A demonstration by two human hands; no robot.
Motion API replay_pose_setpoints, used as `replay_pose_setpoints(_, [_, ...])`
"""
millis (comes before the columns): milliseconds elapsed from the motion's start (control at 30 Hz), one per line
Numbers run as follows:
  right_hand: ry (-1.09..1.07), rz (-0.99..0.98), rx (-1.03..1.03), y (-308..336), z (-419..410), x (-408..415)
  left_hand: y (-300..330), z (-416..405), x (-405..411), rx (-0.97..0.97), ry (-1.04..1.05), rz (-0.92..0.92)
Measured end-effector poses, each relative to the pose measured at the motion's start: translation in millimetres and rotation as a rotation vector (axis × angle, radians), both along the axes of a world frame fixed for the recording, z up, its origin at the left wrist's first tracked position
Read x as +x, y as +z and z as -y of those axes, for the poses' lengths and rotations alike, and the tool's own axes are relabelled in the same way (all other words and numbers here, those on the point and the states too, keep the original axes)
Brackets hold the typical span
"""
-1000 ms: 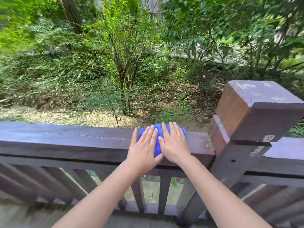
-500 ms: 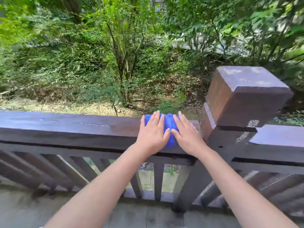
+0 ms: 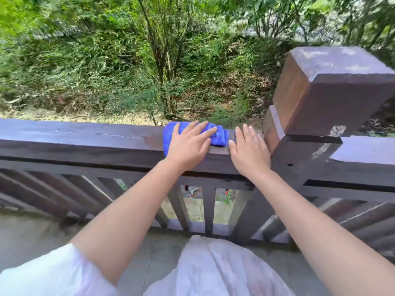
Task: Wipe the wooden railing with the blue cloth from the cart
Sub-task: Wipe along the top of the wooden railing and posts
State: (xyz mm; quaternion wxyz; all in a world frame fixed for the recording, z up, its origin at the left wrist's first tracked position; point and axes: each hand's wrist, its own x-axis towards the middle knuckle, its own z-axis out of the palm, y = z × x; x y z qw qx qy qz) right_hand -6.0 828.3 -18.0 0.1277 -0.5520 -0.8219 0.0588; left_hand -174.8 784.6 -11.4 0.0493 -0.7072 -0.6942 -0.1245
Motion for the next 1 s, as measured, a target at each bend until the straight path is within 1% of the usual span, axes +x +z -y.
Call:
replay_pose_setpoints(100, [-0.013, 0.080, 0.007, 1, 2, -5, -2, 15, -45, 0.012, 0.107, -0.005])
replay_pose_setpoints(200, [-0.031, 0.119, -0.028, 4, 4, -18, -3, 28, -90, 0.027, 0.279, 0.012])
replay_pose_setpoints(267, [-0.016, 0.132, -0.044, 6, 6, -35, -2, 31, -103, 0.028, 0.405, 0.043])
replay_pose_setpoints(333, [0.025, 0.132, -0.049, 8, 9, -56, -1, 28, -92, 0.013, 0.493, 0.074])
replay_pose_setpoints(400, [0.056, 0.130, -0.030, 8, 13, -76, -2, 24, -72, 0.000, 0.460, 0.073])
replay_pose_setpoints(467, [0.050, 0.130, -0.001, 6, 15, -89, -5, 25, -62, -0.011, 0.311, 0.013])
replay_pose_setpoints(567, [-0.002, 0.128, 0.025, 2, 13, -94, -3, 32, -84, -0.045, 0.120, -0.107])
replay_pose_setpoints(667, [-0.048, 0.139, 0.019, 0, 14, -105, -3, 43, -117, -0.017, 0.029, -0.130])
replay_pose_setpoints(767, [-0.035, 0.140, 0.003, -1, 23, -138, -5, 57, -158, 0.037, 0.052, -0.094])
replay_pose_setpoints(833, [-0.037, 0.131, 0.005, -1, 30, -167, -6, 71, -199, 0.035, 0.101, -0.085])
replay_pose_setpoints(933, [-0.043, 0.119, 0.018, -1, 45, -213, -7, 95, -276, 0.035, 0.211, -0.077])
replay_pose_setpoints(1000, [0.010, 0.123, 0.032, -1, 60, -249, -6, 116, -332, 0.054, 0.311, -0.080])
